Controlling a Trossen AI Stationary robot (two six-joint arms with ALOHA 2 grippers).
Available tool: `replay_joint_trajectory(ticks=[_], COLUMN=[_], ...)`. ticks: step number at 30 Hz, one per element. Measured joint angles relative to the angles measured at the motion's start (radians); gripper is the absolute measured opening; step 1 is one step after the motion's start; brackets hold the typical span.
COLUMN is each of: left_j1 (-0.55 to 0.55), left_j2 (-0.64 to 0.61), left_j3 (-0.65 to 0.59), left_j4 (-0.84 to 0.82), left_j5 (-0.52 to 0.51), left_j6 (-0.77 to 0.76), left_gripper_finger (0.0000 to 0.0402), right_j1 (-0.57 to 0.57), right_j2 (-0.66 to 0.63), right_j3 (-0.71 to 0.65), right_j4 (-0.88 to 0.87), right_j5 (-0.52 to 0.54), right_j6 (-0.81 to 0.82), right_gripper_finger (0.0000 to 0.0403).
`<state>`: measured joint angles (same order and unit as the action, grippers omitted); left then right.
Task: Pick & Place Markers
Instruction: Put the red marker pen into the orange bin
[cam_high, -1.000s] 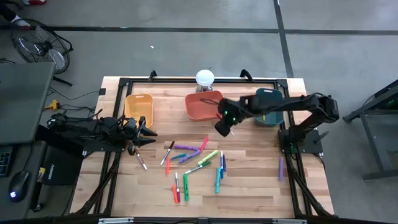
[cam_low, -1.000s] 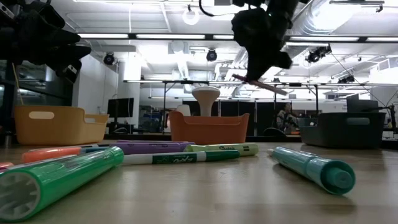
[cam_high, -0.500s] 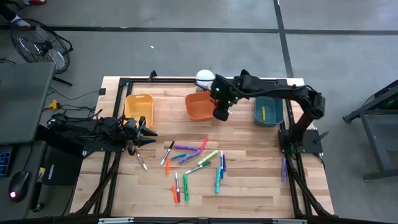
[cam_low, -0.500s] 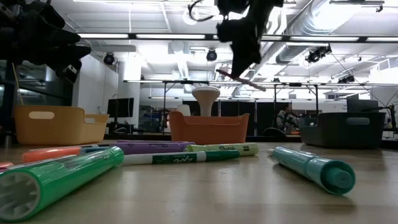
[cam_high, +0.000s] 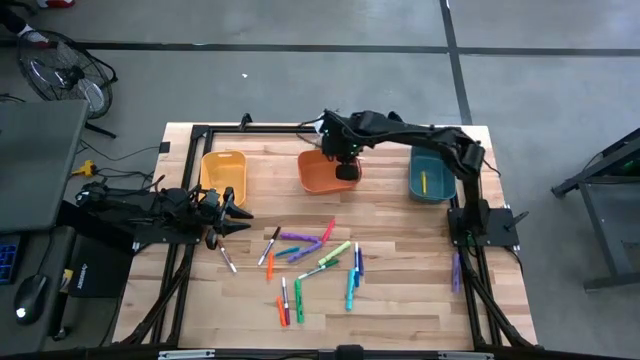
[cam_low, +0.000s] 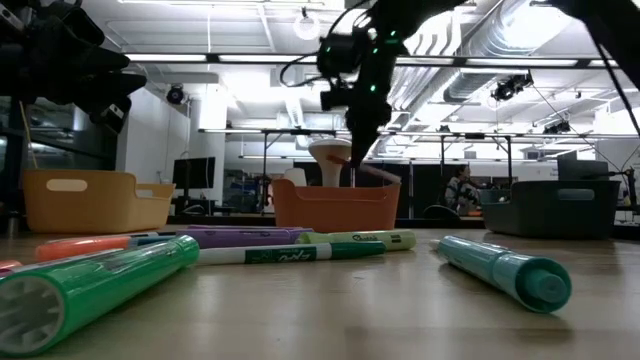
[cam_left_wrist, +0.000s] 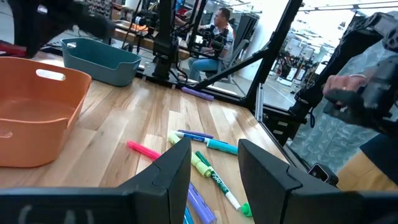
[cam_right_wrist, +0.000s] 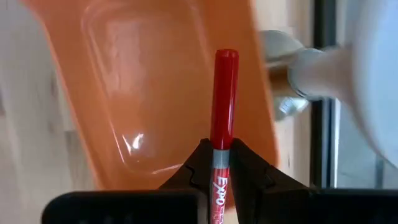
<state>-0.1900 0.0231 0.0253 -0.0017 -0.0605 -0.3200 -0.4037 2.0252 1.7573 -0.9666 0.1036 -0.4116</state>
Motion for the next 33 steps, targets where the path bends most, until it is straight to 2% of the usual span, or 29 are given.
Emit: replay_joint_trajectory(ticks=[8, 17, 27, 29, 33], left_j1=[0.0, 0.0, 0.0, 0.0, 0.0], left_j2=[0.0, 0.0, 0.0, 0.0, 0.0], left_j3=[0.0, 0.0, 0.0, 0.0, 0.0], left_j4=[0.0, 0.0, 0.0, 0.0, 0.0], left_j5=[0.0, 0.0, 0.0, 0.0, 0.0], left_j6=[0.0, 0.0, 0.0, 0.0, 0.0], left_gripper_finger=[0.0131, 0.0131, 0.0131, 0.0131, 0.0131], right_j1=[0.038, 0.064, 0.08, 0.081, 0.083], right_j2=[0.062, 0.111, 0.118, 0.118, 0.12], right_j3=[0.01, 0.014, 0.007, 0.007, 0.006], right_j4=[0.05, 0.123, 0.103, 0.102, 0.097], right_j5=[-0.038, -0.034, -0.047, -0.028, 0.012], right_j6=[-0.155, -0.15, -0.118, -0.1, -0.089], right_gripper_finger=[0.002, 0.0017, 0.0017, 0.0026, 0.0072])
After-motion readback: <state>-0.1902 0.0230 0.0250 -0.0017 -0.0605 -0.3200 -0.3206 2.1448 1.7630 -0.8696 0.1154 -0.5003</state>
